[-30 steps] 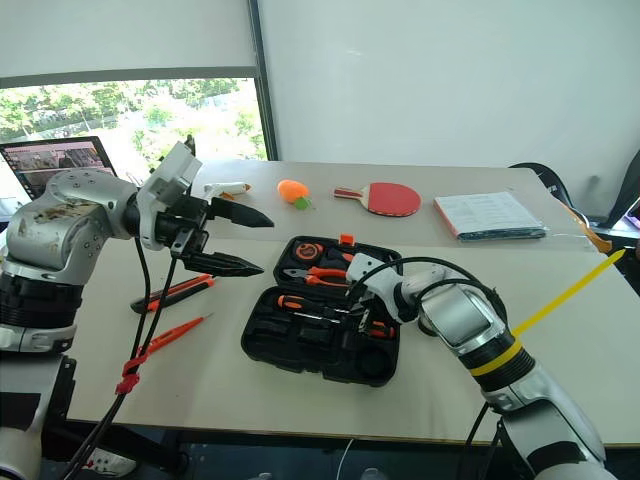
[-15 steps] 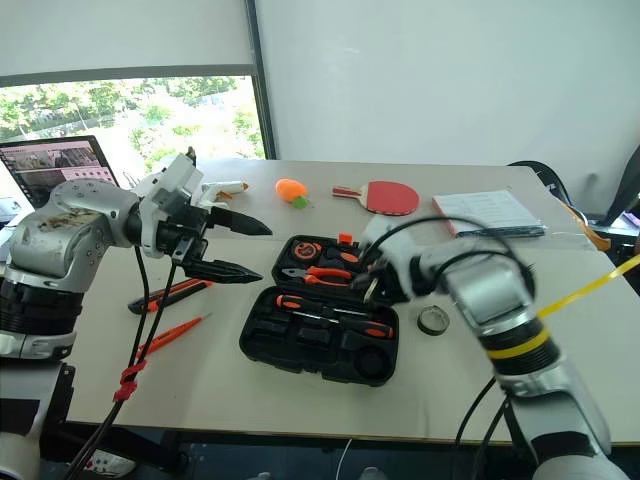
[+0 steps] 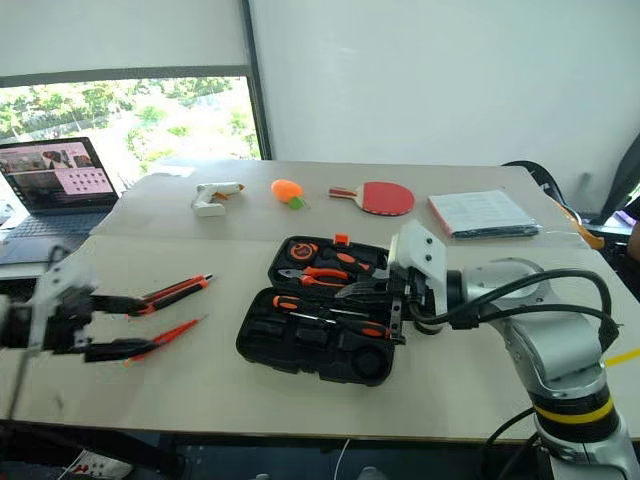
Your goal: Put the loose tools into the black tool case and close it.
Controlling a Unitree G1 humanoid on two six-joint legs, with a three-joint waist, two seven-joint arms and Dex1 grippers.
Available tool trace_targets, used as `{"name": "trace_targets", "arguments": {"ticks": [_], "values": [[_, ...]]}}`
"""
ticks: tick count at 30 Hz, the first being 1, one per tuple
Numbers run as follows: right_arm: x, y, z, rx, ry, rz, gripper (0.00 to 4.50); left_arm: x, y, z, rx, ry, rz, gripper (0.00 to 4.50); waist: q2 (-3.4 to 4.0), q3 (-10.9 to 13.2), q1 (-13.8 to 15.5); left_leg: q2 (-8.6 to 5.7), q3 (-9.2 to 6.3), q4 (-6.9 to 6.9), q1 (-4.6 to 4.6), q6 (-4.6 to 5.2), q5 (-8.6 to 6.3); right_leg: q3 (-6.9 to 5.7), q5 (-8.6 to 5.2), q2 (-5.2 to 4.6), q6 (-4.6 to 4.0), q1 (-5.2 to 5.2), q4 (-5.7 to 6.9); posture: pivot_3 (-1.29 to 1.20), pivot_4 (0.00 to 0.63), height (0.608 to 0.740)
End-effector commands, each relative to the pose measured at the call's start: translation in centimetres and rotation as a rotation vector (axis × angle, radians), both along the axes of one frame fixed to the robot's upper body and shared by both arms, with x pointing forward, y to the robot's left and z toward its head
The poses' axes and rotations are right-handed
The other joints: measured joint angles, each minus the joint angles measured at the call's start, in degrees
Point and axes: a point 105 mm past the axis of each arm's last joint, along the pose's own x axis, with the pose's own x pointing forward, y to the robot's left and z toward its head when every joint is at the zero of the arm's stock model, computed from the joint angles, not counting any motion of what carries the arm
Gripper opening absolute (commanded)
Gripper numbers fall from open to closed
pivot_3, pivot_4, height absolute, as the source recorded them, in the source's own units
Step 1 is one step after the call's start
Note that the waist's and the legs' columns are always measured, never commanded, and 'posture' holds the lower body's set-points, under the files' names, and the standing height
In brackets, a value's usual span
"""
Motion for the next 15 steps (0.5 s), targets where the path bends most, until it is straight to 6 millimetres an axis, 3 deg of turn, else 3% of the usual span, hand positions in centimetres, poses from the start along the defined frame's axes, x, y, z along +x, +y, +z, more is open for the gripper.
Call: {"name": "trace_targets", "arguments": {"ticks": [1, 6, 10, 15], "values": [[-1.5, -0.2, 1.4, 0.033, -0.028, 0.080, 1.19, -1.7, 3.8, 1.1, 0.154, -0.054, 0.085, 4.50, -0.03, 0.0, 0.3, 0.00, 0.01, -0.01, 0.09, 0.00, 0.00, -0.02, -0.02, -0.01, -0.02, 0.07, -0.01, 0.00, 0.150, 0.740], [-2.4, -0.7, 1.1, 0.024, 0.003, 0.114, 2.92, -2.6, 5.7, 1.2, 0.177, -0.019, 0.135, 4.50, -0.17, 0.0, 1.2, 0.02, 0.07, -0.05, 0.12, -0.02, -0.01, -0.06, -0.05, -0.07, -0.07, 0.06, -0.06, 0.00, 0.150, 0.740], [-2.6, -0.8, 0.9, 0.023, 0.007, 0.106, 4.30, -1.9, 5.3, 1.5, 0.185, -0.006, 0.097, 4.50, -0.20, 0.0, 1.2, 0.04, 0.13, -0.11, 0.11, -0.02, -0.02, -0.06, -0.06, -0.08, -0.09, 0.01, -0.06, 0.00, 0.150, 0.740], [-2.7, -1.0, 0.6, 0.022, 0.008, 0.076, 4.46, 1.1, 1.9, 0.7, 0.188, 0.028, -0.035, 4.50, -0.22, 0.0, 1.4, 0.03, 0.15, -0.18, 0.11, -0.03, -0.01, -0.08, -0.07, -0.06, -0.12, 0.01, -0.05, 0.00, 0.150, 0.740]]}}
